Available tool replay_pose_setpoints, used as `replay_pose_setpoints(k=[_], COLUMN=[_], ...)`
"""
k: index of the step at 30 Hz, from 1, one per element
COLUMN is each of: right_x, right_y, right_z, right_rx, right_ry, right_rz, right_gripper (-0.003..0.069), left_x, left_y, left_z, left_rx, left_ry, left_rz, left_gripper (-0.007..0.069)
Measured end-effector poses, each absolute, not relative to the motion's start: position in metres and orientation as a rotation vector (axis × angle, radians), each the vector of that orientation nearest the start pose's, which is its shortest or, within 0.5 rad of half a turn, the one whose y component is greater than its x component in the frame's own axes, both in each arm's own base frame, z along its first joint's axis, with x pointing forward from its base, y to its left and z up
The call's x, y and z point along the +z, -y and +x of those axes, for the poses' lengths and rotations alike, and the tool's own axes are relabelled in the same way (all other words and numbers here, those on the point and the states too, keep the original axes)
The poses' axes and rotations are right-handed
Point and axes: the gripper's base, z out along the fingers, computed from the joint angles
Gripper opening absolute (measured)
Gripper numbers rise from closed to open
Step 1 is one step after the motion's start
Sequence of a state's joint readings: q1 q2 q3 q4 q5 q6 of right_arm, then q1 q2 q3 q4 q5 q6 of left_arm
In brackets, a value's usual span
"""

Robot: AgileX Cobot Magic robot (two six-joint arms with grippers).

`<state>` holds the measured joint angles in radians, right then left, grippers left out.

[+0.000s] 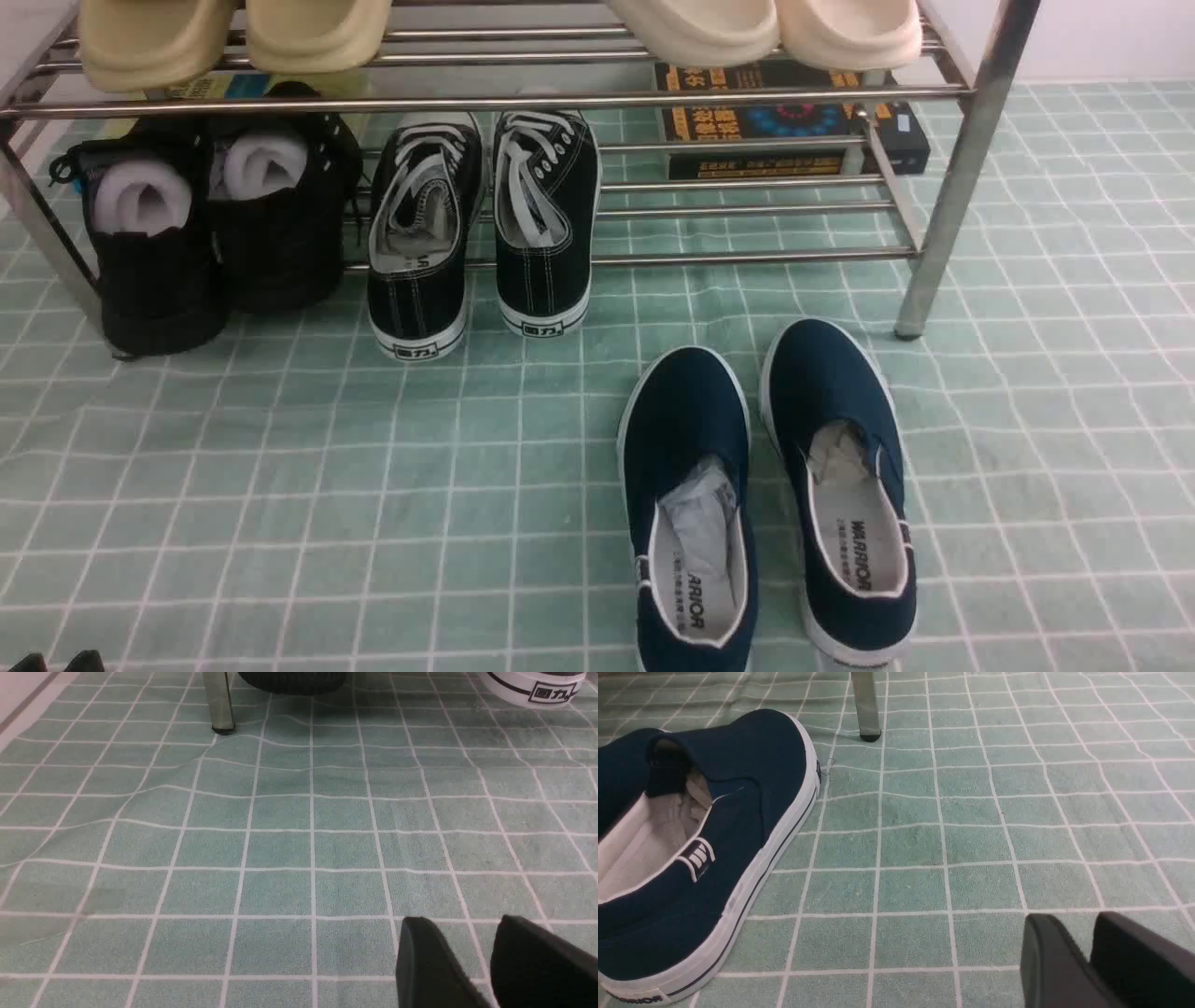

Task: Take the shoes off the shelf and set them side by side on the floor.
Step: 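Grasp a shoe standing on the lower shelf of the shoe rack with the left gripper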

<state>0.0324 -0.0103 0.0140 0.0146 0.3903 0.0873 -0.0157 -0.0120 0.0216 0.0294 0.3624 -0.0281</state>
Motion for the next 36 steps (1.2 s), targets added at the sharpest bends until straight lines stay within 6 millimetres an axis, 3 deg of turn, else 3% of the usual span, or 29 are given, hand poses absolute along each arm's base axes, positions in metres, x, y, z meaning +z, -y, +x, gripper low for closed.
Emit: replay_pose_setpoints(k=[16,25,29,36], right_x=[0.174,0.174,0.174,0.174], right_y=[-0.002,-0.002,-0.002,-0.002], right_z=[0.052,0.052,0.052,0.052], right_rx=[0.097,0.097,0.097,0.097], right_ry=[-1.878,-1.878,-1.878,-1.878], right_rz=[0.06,0.06,0.06,0.06], right_gripper=[0.018,0.0192,0.0199,0.0206], left_x=[0.174,0.177,0.182,0.187], left_y=[0.0,0.02,0.021,0.017], left_z=[0.053,0.052,0.053,0.054], left_rx=[-0.016,-0.937,-1.034,-1.037], left_ry=[-1.855,-1.732,-1.661,-1.575], left_rz=[-0.006,-0.798,-0.88,-0.894], left_gripper=[0.0242,0.0242,0.0242,0.0242])
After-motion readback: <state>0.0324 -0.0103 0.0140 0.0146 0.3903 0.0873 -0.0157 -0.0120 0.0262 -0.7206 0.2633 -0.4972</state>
